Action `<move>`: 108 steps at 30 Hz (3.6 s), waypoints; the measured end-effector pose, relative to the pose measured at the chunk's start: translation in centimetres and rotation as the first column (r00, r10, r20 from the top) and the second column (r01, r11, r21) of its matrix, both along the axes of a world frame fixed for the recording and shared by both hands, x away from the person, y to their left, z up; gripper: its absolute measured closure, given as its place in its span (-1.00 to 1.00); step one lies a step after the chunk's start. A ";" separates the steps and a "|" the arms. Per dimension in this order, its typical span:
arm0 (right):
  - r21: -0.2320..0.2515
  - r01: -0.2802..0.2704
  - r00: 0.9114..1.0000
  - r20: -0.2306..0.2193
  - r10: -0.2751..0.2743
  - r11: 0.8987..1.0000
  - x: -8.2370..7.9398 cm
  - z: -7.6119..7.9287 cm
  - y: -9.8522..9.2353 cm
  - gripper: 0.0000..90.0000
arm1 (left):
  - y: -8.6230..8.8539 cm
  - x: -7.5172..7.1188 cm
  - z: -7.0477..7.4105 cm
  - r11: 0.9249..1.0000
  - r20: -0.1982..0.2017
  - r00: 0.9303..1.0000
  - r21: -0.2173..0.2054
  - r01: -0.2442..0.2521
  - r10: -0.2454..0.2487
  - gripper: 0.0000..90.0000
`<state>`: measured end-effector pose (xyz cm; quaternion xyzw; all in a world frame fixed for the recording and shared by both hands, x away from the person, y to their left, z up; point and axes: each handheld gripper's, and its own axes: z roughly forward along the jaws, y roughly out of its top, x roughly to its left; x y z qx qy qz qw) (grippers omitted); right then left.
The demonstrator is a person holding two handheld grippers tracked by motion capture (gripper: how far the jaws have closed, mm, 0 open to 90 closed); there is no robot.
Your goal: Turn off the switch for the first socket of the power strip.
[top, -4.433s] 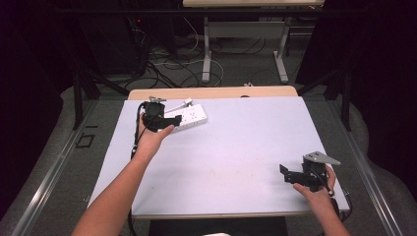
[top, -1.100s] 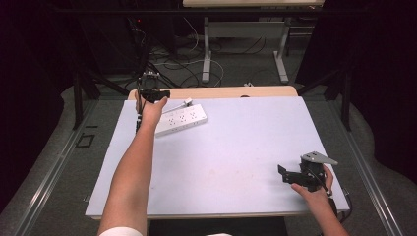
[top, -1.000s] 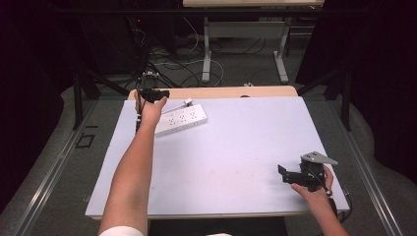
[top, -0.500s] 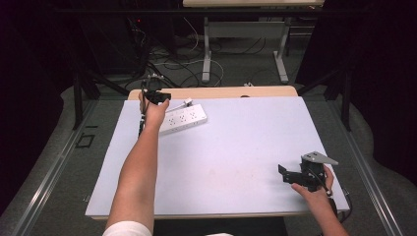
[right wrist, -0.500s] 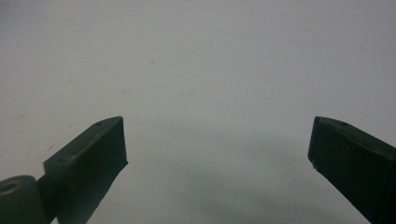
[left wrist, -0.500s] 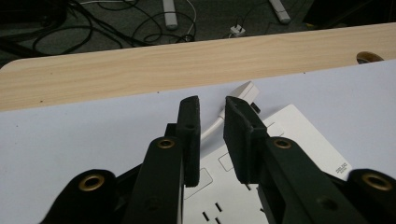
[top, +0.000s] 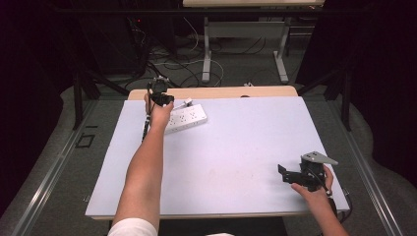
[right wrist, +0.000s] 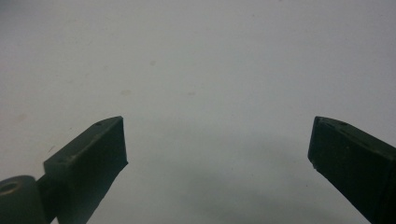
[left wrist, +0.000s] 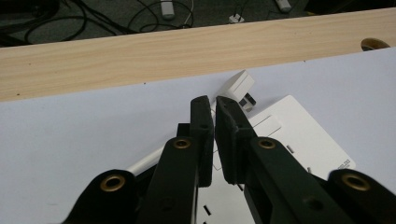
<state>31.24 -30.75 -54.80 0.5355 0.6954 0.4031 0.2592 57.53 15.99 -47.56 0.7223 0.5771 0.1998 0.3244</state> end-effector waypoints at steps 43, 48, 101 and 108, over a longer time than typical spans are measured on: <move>0.007 0.007 1.000 0.007 -0.007 1.000 -0.1 0.2 -0.3 -0.91 | -0.1 0.7 -3.8 1.000 -0.114 0.993 0.014 -0.016 0.018 0.99; 0.008 0.002 1.000 0.001 -0.002 1.000 -0.1 0.3 -0.3 -0.91 | 0.0 0.7 -4.0 1.000 -0.126 0.992 0.020 -0.015 0.018 0.99; 0.012 0.004 1.000 -0.005 -0.004 1.000 -0.1 0.2 -0.3 -0.90 | -0.2 0.5 -4.7 0.998 -0.148 0.988 0.031 -0.047 0.051 0.99; 0.005 0.011 1.000 0.006 -0.011 1.000 -0.2 0.2 -0.5 -0.90 | -0.2 0.3 -4.4 0.999 -0.139 0.989 0.029 -0.043 0.046 0.98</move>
